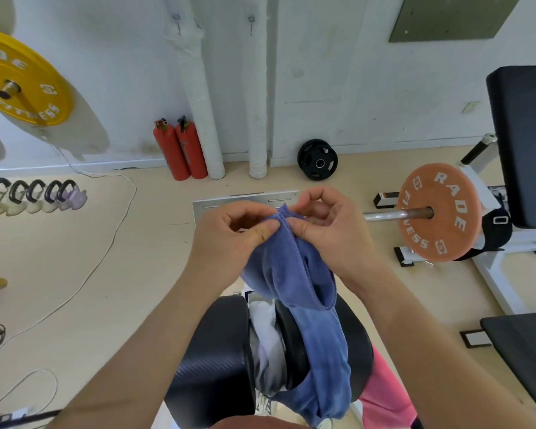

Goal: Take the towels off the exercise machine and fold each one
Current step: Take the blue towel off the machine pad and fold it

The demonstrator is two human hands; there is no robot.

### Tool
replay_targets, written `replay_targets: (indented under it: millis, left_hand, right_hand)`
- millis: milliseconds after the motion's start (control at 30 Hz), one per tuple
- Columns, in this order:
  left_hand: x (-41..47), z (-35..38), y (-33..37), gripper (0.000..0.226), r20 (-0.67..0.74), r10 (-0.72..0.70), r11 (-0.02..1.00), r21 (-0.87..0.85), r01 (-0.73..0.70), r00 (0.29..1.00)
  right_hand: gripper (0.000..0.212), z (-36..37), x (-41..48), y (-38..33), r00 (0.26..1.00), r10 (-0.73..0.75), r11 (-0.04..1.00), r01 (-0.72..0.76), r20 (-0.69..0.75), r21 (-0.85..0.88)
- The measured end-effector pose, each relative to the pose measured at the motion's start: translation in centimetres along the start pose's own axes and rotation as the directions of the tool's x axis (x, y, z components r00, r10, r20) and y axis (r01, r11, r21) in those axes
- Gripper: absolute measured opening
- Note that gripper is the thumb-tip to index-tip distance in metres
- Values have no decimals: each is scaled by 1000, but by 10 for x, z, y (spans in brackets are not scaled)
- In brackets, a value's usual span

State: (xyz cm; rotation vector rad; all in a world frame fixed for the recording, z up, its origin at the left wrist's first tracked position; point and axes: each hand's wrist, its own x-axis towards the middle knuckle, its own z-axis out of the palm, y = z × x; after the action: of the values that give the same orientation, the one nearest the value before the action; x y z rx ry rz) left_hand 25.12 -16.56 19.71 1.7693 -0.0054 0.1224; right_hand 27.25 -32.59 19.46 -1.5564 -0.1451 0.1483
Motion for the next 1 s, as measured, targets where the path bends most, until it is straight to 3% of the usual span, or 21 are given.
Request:
replay_targets:
  millis: [100, 267, 367, 500, 600, 667, 733, 900, 1000]
  left_hand:
    - [1, 0, -2, 18, -41, 45, 999, 16, -44, 998]
    - [7, -2, 1, 15, 45, -6, 999, -51, 8, 999]
    - [10, -4, 1, 24, -47, 24, 999, -47, -26, 999]
    - [14, -15, 2, 28, -208, 109, 994, 0, -111, 972]
    - [11, -24, -2, 30, -189, 160, 981, 143, -134, 969]
    - [7, -28, -7, 30, -157, 136, 984, 140, -114, 978]
    - [4, -34, -11, 30, -132, 109, 991, 90, -97, 985]
    - [-6, -53, -5, 44, -22, 96, 994, 63, -95, 995]
    - [-13, -63, 1, 39, -43, 120, 992, 41, -118, 992]
  right_hand:
    - [25, 3, 1, -4, 998, -53, 995, 54, 20, -81]
    - [31, 3, 4, -12, 995, -52, 987, 65, 89, -149]
    - [28, 1, 10, -16, 986, -27, 949, 77, 163, -304]
    - [25, -6, 13, -3, 960, 191, 696, 14, 204, -718]
    - [25, -15, 15, -1, 904, 407, 503, -102, 131, -858]
    - [24, -19, 19, -9, 885, 457, 449, -141, 91, -882]
    - [21, -20, 22, -24, 863, 499, 485, -201, 80, -851]
    - [17, -18, 17, -63, 868, 489, 691, -324, 88, -646]
    - [15, -16, 5, -77, 875, 469, 769, -339, 118, -542]
